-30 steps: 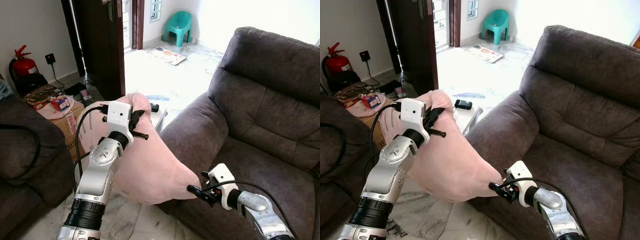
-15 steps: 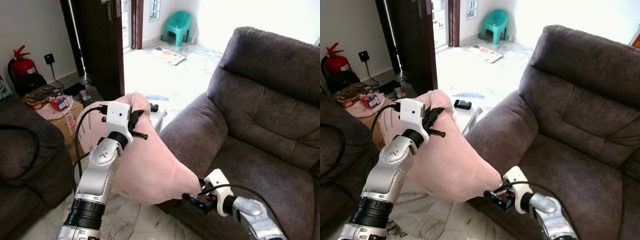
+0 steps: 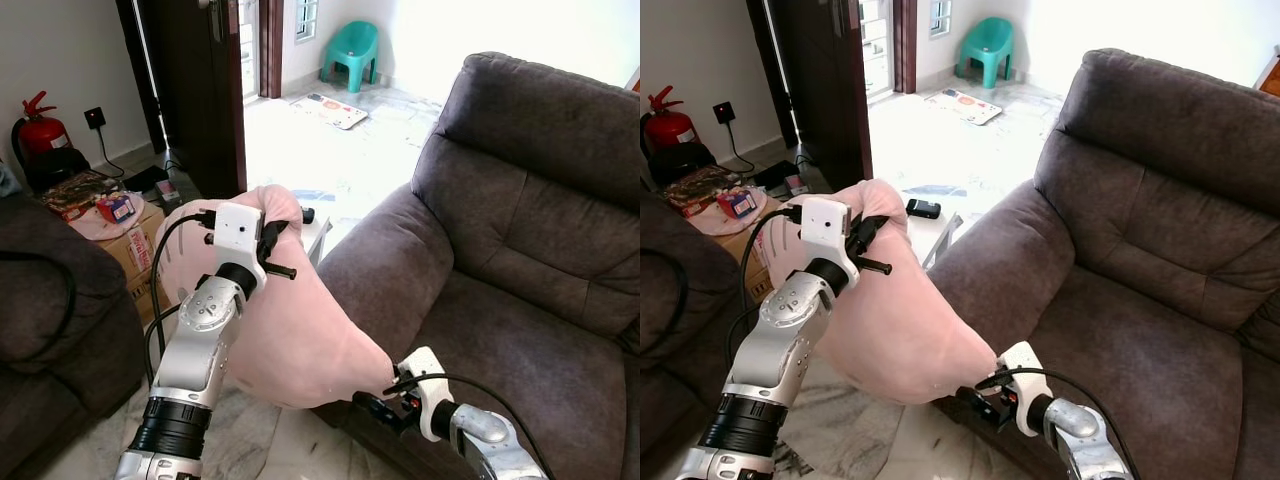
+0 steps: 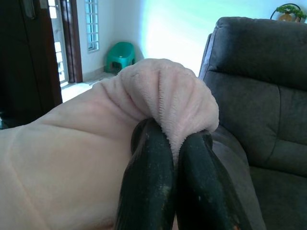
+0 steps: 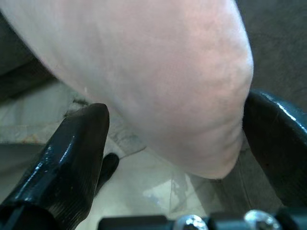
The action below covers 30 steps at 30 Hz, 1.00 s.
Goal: Move the pillow to the sofa from floor
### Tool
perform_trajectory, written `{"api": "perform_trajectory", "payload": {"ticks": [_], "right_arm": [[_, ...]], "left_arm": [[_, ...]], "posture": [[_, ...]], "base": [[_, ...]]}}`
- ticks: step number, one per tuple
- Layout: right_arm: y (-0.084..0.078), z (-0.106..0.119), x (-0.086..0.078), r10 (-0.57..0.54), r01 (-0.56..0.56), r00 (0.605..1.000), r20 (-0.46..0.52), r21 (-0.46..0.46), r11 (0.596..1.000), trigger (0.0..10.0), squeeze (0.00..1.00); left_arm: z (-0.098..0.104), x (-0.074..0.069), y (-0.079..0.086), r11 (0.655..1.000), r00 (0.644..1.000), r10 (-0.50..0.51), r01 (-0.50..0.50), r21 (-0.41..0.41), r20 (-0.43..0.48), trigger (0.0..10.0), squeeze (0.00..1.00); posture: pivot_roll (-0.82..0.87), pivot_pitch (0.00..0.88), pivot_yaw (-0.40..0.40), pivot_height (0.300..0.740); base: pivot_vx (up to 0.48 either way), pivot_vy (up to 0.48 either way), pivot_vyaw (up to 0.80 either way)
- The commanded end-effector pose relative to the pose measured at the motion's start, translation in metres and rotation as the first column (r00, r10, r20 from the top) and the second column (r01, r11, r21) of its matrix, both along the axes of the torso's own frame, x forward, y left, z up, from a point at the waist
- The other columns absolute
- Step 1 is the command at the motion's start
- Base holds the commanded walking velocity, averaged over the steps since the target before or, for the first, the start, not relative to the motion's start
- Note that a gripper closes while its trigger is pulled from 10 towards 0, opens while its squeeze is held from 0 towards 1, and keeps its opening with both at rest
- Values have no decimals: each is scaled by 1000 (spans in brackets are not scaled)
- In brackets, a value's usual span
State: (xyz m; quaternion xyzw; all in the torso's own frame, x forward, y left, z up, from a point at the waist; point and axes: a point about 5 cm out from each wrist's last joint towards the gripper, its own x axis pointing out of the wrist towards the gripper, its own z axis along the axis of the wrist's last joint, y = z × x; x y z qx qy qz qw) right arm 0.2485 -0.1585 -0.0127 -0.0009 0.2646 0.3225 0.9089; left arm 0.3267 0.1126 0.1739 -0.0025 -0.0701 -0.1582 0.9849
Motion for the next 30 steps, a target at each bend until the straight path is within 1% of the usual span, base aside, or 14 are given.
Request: {"api": "perform_trajectory", "payload": {"ticks": [1,2,3,15,24,26,28,30], "right_arm": [[-3,4,6,-52,52,998,20,12,999,902,0],[-4,3,7,-67,67,998,18,12,998,902,0],[-4,3,8,-73,73,997,17,14,997,0,0],[-1,7,12,-66,66,997,46,14,998,0,0],[-9,8,12,-89,89,994,68,4,996,0,0],[-13,13,15,-118,116,988,101,21,993,0,0],[-14,15,17,-125,122,986,112,30,992,0,0],[-14,20,21,-136,132,981,136,43,990,0,0]], "left_arm": [[32,1,-10,999,988,-30,34,-22,154,10000,0],[32,2,-10,999,988,-30,34,-22,154,10000,0],[32,2,-10,999,988,-29,33,-23,154,10000,0],[32,2,-8,999,988,-23,27,-22,154,10000,0],[31,3,-9,999,988,-27,31,-21,149,10000,0],[27,3,-8,1000,990,-25,27,-13,138,10000,0],[25,2,-7,1000,991,-23,24,-7,134,10000,0],[23,3,-3,1000,992,-13,13,-1,127,10000,0]], "posture": [[145,0,-100,740],[145,0,-100,740],[145,0,-100,740],[150,0,-104,740],[146,0,-105,740],[145,0,-105,740],[145,0,-105,740],[145,0,-105,740]], "base": [[0,0,0],[0,0,0],[0,0,0],[0,0,0],[0,0,0],[0,0,0],[0,0,0],[0,0,0]]}}
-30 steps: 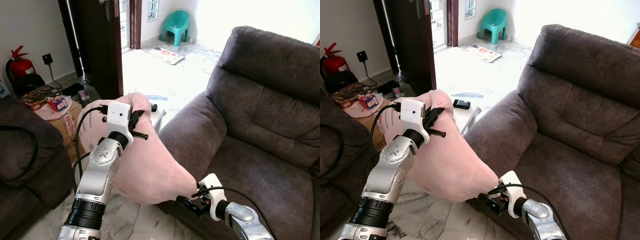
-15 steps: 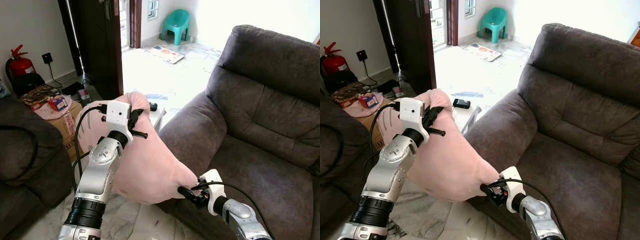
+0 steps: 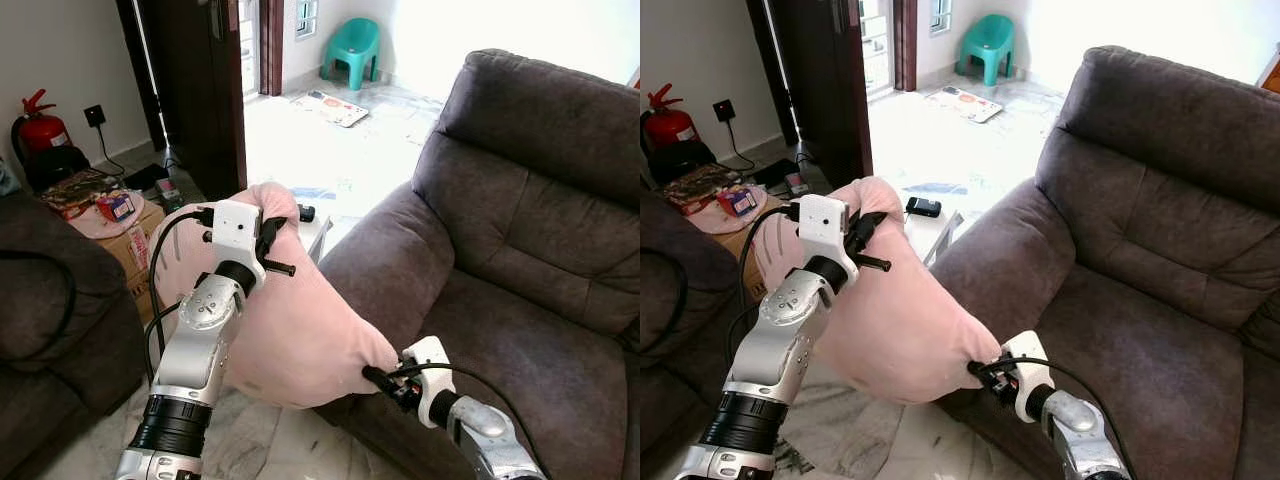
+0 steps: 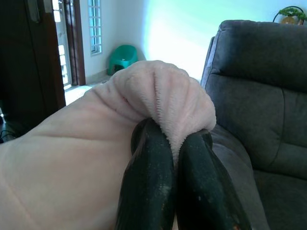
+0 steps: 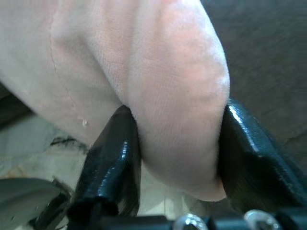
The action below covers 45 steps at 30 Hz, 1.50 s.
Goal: Move the pillow to the sofa from floor
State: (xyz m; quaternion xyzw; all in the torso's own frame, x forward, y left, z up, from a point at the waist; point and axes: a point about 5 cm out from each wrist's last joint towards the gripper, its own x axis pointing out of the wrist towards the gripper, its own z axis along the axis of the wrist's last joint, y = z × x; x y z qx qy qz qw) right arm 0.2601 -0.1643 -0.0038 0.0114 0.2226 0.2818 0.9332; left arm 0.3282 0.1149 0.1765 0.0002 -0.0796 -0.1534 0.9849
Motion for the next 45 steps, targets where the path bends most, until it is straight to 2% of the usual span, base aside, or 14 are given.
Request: {"api": "perform_trajectory", "payload": {"ticks": [1,7,10,12,13,14,20,27,33,40,41,42,43,45], "right_arm": [[-8,13,11,-44,44,997,62,10,999,0,0],[-5,23,19,-66,63,991,119,25,998,0,0],[-12,33,24,-149,141,974,173,57,988,0,0],[-27,49,28,-305,282,921,243,123,951,0,0],[-27,49,28,-305,282,921,243,123,951,0,0],[-38,56,27,-397,366,877,270,158,917,0,0],[-49,57,18,-525,501,798,297,157,851,0,0],[-43,48,8,-586,554,762,276,190,810,0,0],[-44,37,9,-629,606,739,242,168,777,0,0],[-41,33,10,-635,615,737,230,161,772,0,0],[-40,33,10,-641,619,733,227,165,767,5961,0],[-40,33,10,-642,621,732,226,166,766,5961,0],[-39,32,10,-643,621,731,227,167,765,10000,0],[-38,32,11,-647,623,728,227,174,763,10000,0]], "left_arm": [[20,1,-4,1000,994,-19,19,0,106,10000,0],[12,0,4,999,997,-8,5,37,82,10000,0],[4,-4,9,998,999,-8,5,61,52,10000,0],[-11,-12,19,996,1000,0,1,94,-6,10000,0],[-11,-12,19,996,1000,0,1,94,-6,10000,0],[-24,-18,28,993,999,13,-7,120,-50,10000,0],[-53,-31,49,984,987,120,-104,146,-110,10000,0],[-75,-39,54,975,977,176,-156,156,-123,10000,0],[-79,-32,70,947,954,284,-263,184,-98,10000,0],[-88,-30,75,935,941,320,-296,195,-109,10000,0],[-89,-30,75,934,940,325,-302,191,-106,10000,0],[-89,-30,75,934,939,326,-303,188,-105,10000,0],[-90,-30,76,934,939,328,-305,188,-104,10000,0],[-91,-30,76,933,939,330,-307,189,-99,10000,0]], "posture": [[145,0,-105,740],[146,0,-105,740],[145,0,-105,740],[141,0,-100,740],[141,0,-100,740],[141,0,-101,740],[138,0,-99,740],[135,0,-98,740],[140,0,-102,740],[142,0,-107,740],[147,0,-104,740],[149,0,-104,740],[150,0,-103,740],[150,0,-103,740]], "base": [[0,0,0],[0,0,0],[0,0,0],[0,0,0],[0,0,0],[0,0,0],[0,0,0],[0,0,0],[0,0,0],[0,0,0],[0,0,0],[0,0,0],[0,0,0],[0,0,0]]}}
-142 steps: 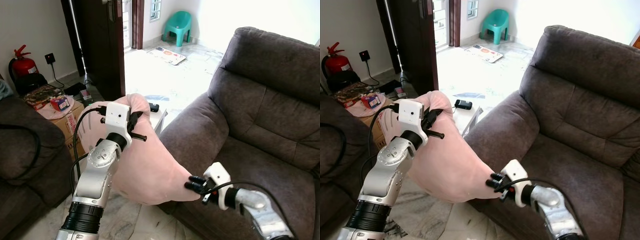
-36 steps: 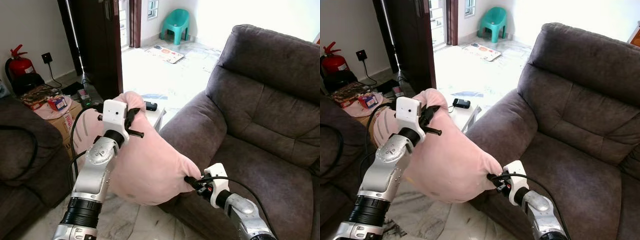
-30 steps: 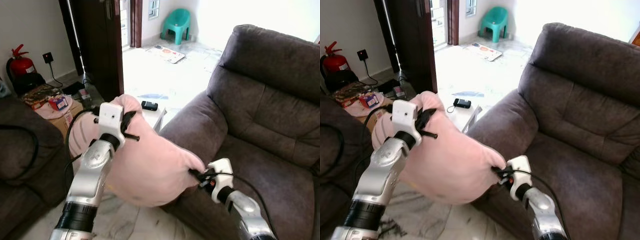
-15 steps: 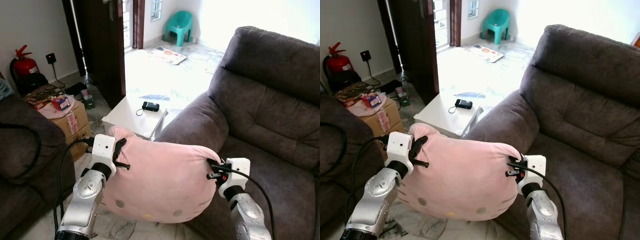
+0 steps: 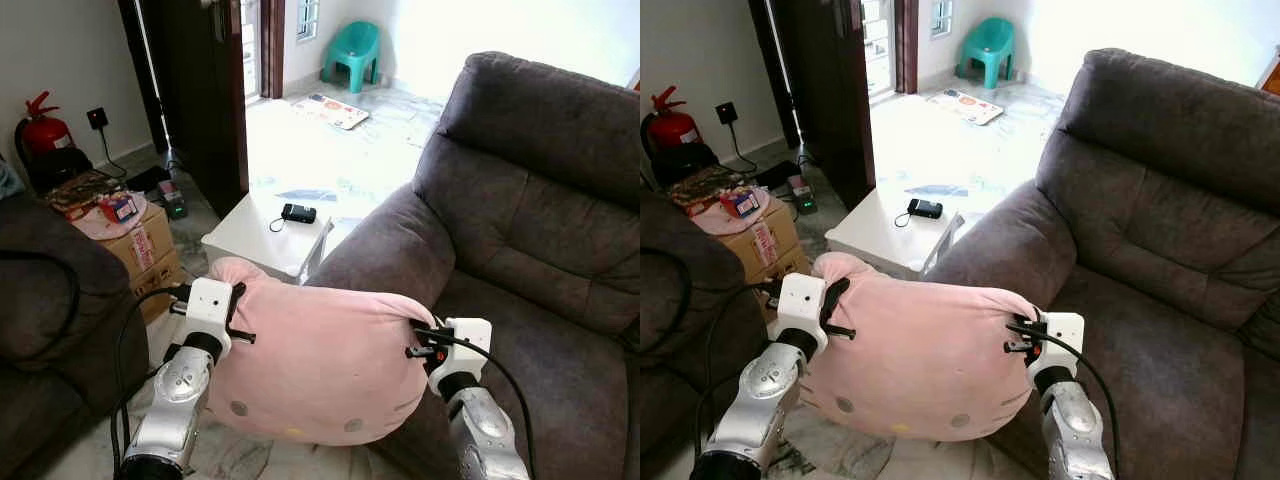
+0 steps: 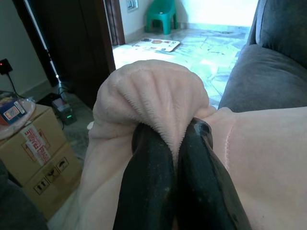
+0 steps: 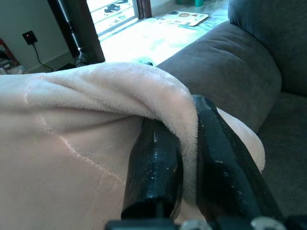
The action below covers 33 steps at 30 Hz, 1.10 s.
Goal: Move the pillow to the sofa from floor
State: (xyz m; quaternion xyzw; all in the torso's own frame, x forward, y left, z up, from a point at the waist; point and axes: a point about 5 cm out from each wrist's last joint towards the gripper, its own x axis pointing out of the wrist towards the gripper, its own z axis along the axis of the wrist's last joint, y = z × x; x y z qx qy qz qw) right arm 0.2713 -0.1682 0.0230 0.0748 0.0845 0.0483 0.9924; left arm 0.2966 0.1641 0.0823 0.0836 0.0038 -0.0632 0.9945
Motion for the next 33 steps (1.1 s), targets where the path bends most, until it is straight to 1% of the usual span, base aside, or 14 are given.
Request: {"api": "perform_trajectory", "payload": {"ticks": [1,5,7,9,12,13,15,19,22,24,26,31,32,33], "right_arm": [[-33,6,1,-191,191,981,35,16,981,10000,0],[-29,11,5,-185,184,980,74,17,983,10000,0],[-29,15,8,-185,184,979,89,18,983,10000,0],[-29,17,11,-191,189,977,97,21,982,10000,0],[-29,18,14,-183,185,977,108,-7,983,10000,0],[-30,21,16,-197,197,973,118,9,980,10000,0],[-31,23,18,-204,205,971,127,11,979,10000,0],[-29,25,20,-204,205,968,145,8,979,10000,0],[-27,25,19,-188,193,969,158,-15,981,10000,0],[-25,23,17,-174,181,971,162,-27,983,10000,0],[-25,23,16,-176,182,971,164,-20,983,10000,0],[-20,20,10,-133,140,978,164,-33,990,10000,0],[-20,17,7,-114,124,981,156,-56,991,10000,0],[-21,16,6,-121,131,981,153,-55,990,10000,0]], "left_arm": [[3,1,28,991,991,131,-131,6,23,10000,0],[0,2,34,990,990,142,-142,16,27,10000,0],[4,3,36,990,989,143,-143,13,36,10000,0],[5,5,35,991,990,134,-135,15,41,10000,0],[4,8,34,991,990,135,-135,14,39,10000,0],[5,10,33,991,990,135,-135,7,42,10000,0],[5,12,32,991,990,131,-132,2,45,10000,0],[5,16,31,992,991,127,-127,-1,47,10000,0],[6,19,29,993,992,119,-119,-7,50,10000,0],[2,18,25,995,994,97,-98,22,46,10000,0],[0,17,24,995,995,93,-94,25,45,10000,0],[-5,10,24,994,993,104,-105,20,47,10000,0],[-6,7,22,995,994,99,-101,25,55,10000,0],[-6,6,21,995,994,95,-97,31,61,10000,0]], "posture": [[150,0,-99,740],[150,0,-88,740],[151,0,-84,740],[146,0,-79,740],[141,0,-73,740],[136,0,-69,740],[132,0,-66,740],[117,0,-56,740],[110,0,-49,740],[102,0,-44,740],[103,0,-48,740],[106,0,-67,740],[114,0,-76,740],[118,0,-83,740]], "base": [[0,0,0],[0,0,0],[0,0,0],[0,0,0],[0,0,0],[0,0,0],[0,0,0],[0,0,0],[0,0,0],[0,0,0],[0,0,0],[0,0,0],[0,0,0],[0,0,0]]}}
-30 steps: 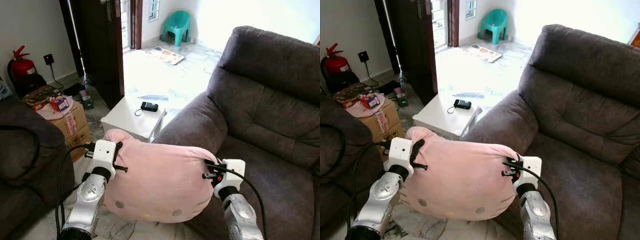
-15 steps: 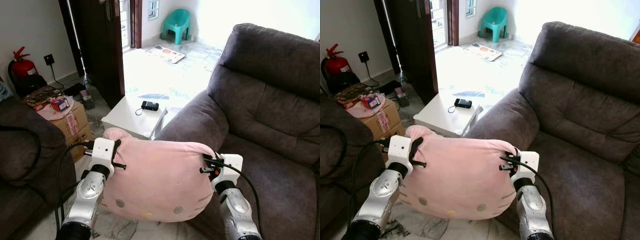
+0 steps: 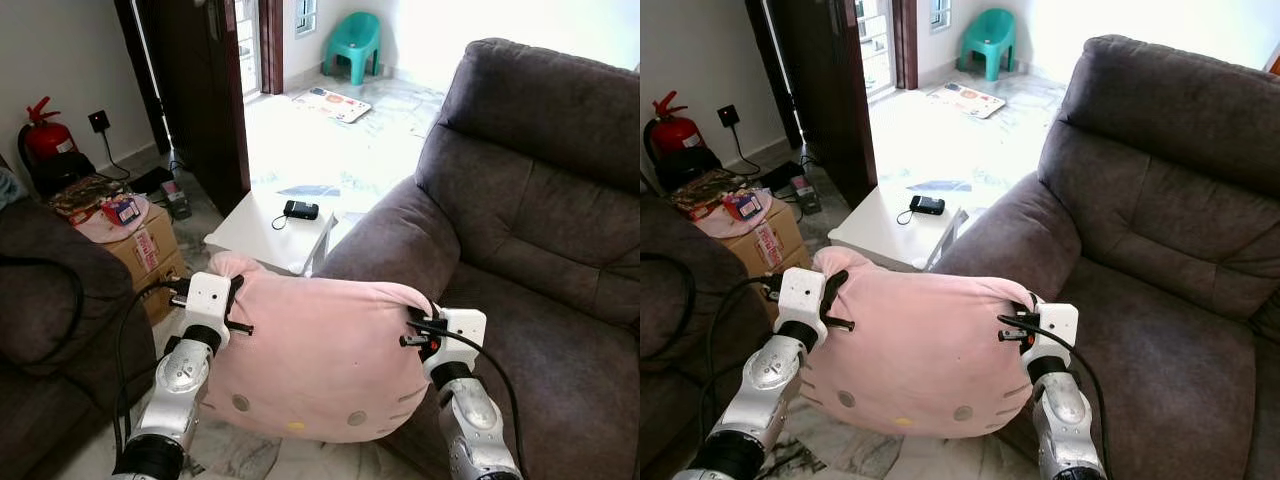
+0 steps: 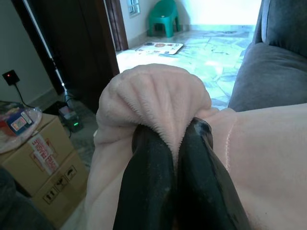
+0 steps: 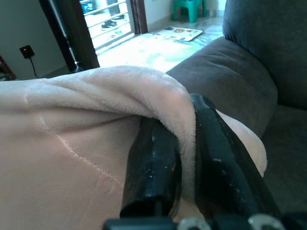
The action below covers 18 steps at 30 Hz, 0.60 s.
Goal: Move the pillow to the sofa from floor
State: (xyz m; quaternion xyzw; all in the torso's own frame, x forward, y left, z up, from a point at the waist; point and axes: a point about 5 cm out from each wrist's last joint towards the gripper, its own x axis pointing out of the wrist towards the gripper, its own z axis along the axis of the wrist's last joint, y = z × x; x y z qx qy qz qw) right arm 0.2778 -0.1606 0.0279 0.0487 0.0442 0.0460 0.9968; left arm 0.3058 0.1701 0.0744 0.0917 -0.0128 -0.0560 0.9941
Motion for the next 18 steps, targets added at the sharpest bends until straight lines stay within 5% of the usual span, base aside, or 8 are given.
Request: {"api": "perform_trajectory", "payload": {"ticks": [1,18], "right_arm": [[-29,11,0,-118,119,991,70,-7,993,10000,0],[-44,14,-3,-161,164,984,77,-35,986,10000,0]], "left_arm": [[2,-3,15,996,996,84,-85,17,25,10000,0],[1,-7,7,997,996,76,-77,9,46,10000,0]], "posture": [[118,0,-83,740],[60,0,-78,740]], "base": [[0,0,0],[0,0,0]]}}
